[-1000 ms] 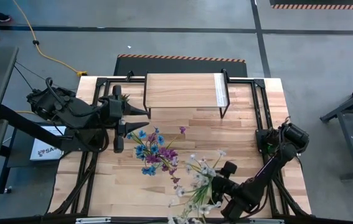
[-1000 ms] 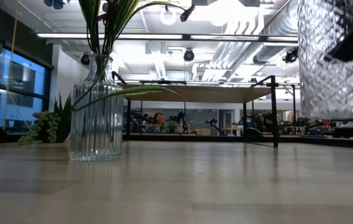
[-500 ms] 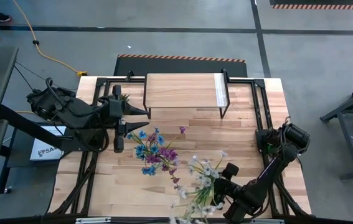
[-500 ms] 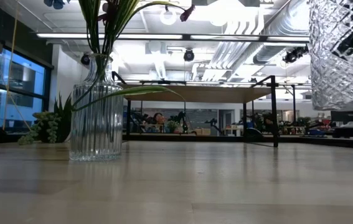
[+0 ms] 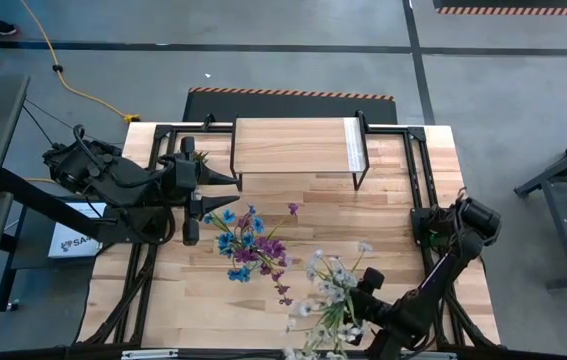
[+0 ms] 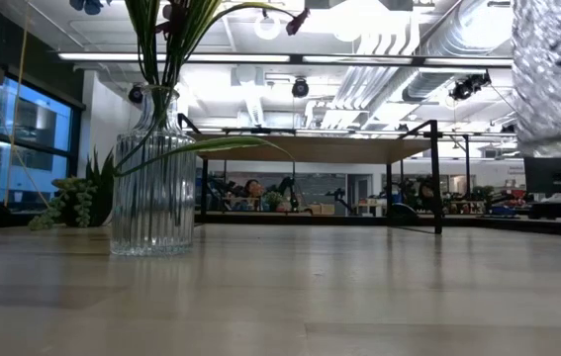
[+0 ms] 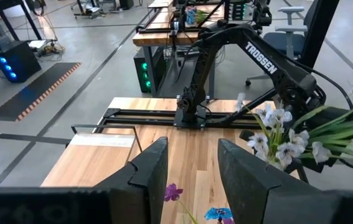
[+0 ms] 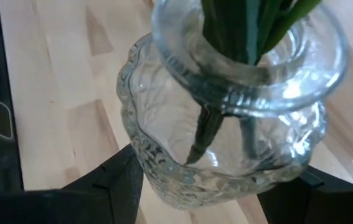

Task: Pick and place flowers into a vace then onto a shelf
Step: Put the right transparent vase with flowers on the shelf

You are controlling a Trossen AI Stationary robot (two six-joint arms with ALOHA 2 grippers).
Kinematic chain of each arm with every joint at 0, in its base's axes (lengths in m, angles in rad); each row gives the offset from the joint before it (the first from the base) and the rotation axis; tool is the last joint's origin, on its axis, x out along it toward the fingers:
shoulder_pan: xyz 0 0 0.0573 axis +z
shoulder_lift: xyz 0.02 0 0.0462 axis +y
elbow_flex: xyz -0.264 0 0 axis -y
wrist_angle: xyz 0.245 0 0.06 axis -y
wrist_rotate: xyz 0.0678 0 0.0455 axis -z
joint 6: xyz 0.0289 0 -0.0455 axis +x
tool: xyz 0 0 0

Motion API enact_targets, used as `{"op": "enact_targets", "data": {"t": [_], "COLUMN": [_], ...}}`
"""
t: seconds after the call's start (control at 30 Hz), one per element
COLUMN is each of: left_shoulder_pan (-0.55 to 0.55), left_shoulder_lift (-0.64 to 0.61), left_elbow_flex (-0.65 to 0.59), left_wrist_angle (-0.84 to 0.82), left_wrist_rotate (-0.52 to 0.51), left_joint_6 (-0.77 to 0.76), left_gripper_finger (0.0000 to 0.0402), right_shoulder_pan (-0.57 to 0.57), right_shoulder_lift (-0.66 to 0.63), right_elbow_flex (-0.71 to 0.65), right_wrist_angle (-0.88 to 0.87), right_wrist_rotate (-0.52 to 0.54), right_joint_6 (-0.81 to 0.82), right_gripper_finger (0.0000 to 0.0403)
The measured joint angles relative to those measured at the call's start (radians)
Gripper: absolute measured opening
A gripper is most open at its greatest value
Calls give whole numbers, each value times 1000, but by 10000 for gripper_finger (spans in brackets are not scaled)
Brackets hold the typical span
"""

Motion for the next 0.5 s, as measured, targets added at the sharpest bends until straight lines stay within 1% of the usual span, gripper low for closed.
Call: {"op": "enact_targets", "data": {"t": [0.27, 0.43, 0.5], "left_shoulder_pan": [0, 0, 0], "left_shoulder_lift": [0, 0, 0], "left_elbow_flex": [0, 0, 0], "left_wrist_angle": [0, 0, 0], "left_wrist_rotate": [1, 5, 5], "left_joint_6": [0, 0, 0], "left_gripper_finger": [175, 175, 175], "right_shoulder_pan": [-28, -56, -63], "right_shoulder_lift": [-58, -105, -134], "right_elbow_flex": [0, 0, -2], "right_wrist_angle": [-15, -103, -124], "right_wrist_rotate": [61, 33, 38], "right_joint_6": [-54, -45, -47], "right_gripper_finger": [242, 242, 242]}}
